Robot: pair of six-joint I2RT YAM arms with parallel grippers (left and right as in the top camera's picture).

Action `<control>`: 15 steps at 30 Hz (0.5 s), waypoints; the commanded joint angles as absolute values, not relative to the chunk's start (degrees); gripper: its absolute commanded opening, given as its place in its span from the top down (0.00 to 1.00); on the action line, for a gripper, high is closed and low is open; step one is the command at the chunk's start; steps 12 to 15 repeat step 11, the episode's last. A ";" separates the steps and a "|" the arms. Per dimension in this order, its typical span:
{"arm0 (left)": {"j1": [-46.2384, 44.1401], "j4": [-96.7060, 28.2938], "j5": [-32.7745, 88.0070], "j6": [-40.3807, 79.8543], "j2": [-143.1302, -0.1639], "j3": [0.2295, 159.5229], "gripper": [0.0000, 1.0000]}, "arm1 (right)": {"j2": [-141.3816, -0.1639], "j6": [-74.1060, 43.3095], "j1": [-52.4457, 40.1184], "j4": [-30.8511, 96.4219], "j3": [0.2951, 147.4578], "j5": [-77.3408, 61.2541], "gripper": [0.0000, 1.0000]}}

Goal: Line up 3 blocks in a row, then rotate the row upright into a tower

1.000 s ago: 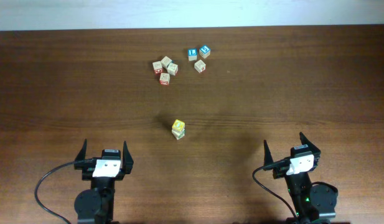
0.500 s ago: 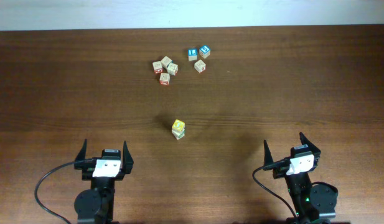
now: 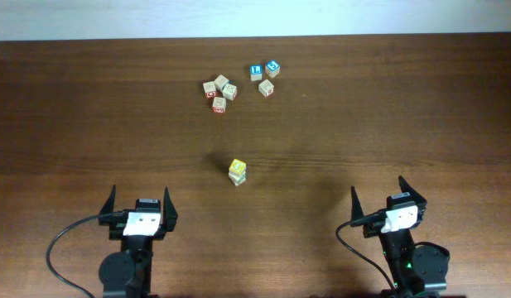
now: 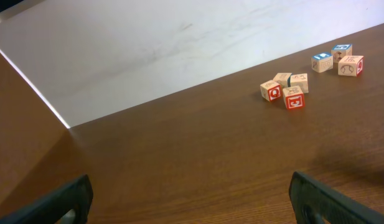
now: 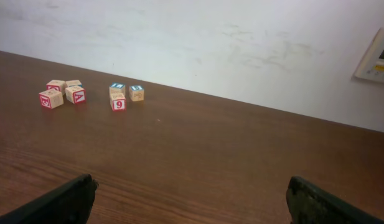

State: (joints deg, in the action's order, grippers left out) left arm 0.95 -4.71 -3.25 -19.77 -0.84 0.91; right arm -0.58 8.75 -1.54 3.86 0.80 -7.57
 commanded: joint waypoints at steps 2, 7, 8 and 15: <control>1.34 -4.62 -2.76 -20.45 -0.40 0.51 0.01 | -0.21 8.10 -1.87 3.90 0.32 -7.27 0.02; 1.34 -4.62 -2.79 -20.45 -0.40 0.51 0.01 | -0.21 8.10 -1.87 3.90 0.32 -7.27 0.02; 1.34 -4.62 -2.79 -20.45 -0.40 0.51 0.01 | -0.21 8.10 -1.87 3.90 0.32 -7.27 0.02; 1.34 -4.62 -2.79 -20.45 -0.40 0.51 0.01 | -0.21 8.10 -1.87 3.90 0.32 -7.27 0.02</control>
